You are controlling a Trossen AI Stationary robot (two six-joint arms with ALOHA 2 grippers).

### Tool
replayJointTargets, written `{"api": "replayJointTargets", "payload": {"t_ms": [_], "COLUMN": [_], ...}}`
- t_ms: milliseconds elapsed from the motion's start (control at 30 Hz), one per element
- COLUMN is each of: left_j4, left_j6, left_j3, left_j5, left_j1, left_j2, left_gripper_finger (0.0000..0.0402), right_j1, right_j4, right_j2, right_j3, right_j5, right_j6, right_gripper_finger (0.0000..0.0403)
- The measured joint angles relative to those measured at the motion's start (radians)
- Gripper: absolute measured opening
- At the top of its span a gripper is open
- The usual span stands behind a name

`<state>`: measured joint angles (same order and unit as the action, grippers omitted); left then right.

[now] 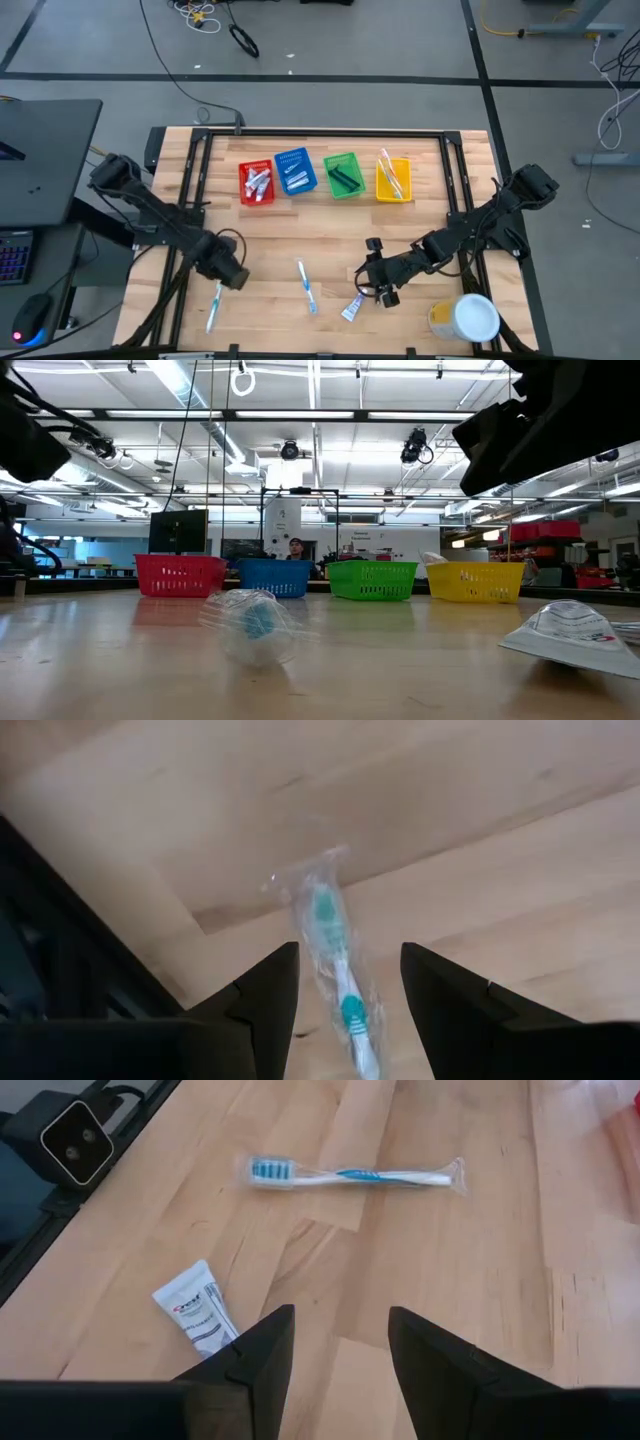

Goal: Pick & Place Travel size toiletries
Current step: Put the green toothbrush into the yellow bin

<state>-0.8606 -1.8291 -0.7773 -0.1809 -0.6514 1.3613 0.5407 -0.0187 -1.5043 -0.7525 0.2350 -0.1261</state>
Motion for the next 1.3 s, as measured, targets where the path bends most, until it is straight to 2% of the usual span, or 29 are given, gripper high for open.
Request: {"api": "replayJointTargets", "payload": {"t_ms": [100,433,567,667,900,1033,1300], "left_j4": [0.031,0.135,0.243,0.250,0.261,0.265,0.251], "left_j6": [-0.080,-0.338,-0.349,-0.368,-0.334,-0.327,-0.397], "left_j3": [0.000,0.040,0.105,0.140,0.196,0.203,0.204], "left_j5": [0.050,0.103,0.139,0.173,0.166,0.192,0.228], "left_j1": [-0.067,-0.235,-0.269,-0.281,-0.281,-0.283,-0.283], "left_j2": [0.000,0.000,0.000,0.000,-0.002,-0.002,-0.002], "left_gripper_finger": [0.0184,0.0184,0.0184,0.0184,0.0179,0.0147,0.0045], "right_j1": [0.000,0.000,0.000,0.000,0.000,-0.002,-0.017], "right_j4": [0.000,0.000,0.000,0.000,-0.001,-0.001,-0.001], "right_j2": [0.000,0.000,0.000,0.000,0.000,0.000,0.000], "right_j3": [0.000,0.000,0.000,0.000,0.000,0.000,0.000], "right_j5": [-0.002,-0.002,-0.002,-0.001,-0.001,0.028,0.060], "right_j6": [0.000,-0.053,-0.053,-0.052,-0.050,-0.049,-0.040], "right_gripper_finger": [0.0174,0.0174,0.0174,0.0174,0.0174,0.0174,0.0174]}}
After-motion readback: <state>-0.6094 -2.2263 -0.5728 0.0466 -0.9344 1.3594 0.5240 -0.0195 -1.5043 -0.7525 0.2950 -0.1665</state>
